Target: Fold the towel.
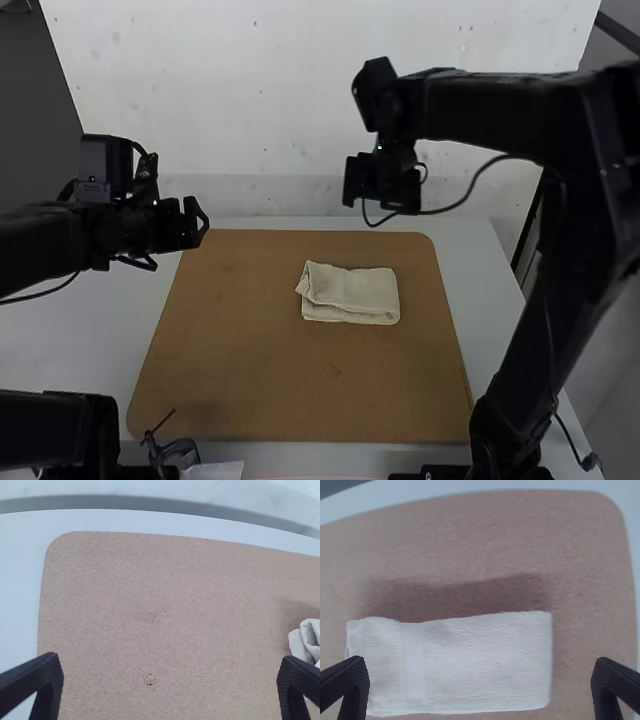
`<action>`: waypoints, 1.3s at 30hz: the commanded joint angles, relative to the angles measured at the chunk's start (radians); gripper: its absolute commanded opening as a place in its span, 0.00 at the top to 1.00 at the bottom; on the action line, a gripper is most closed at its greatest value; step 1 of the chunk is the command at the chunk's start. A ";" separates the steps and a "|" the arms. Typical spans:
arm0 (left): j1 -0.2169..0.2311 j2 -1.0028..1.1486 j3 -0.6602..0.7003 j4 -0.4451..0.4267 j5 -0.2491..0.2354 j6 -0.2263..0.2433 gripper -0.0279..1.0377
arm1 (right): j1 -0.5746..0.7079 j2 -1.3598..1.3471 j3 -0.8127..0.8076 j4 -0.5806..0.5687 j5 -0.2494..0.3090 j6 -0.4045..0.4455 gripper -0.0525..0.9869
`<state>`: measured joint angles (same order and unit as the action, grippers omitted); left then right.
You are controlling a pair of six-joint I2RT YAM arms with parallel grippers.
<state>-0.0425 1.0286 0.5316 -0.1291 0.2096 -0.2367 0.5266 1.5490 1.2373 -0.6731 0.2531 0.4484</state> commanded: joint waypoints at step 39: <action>0.043 -1.018 -0.157 -0.425 -0.141 0.097 0.07 | -0.490 -1.558 -0.817 0.155 0.109 -0.346 0.02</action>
<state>-0.0105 0.0814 0.3927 -0.4736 0.0784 -0.2050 0.0254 0.0051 0.4023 -0.5037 0.3660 0.1196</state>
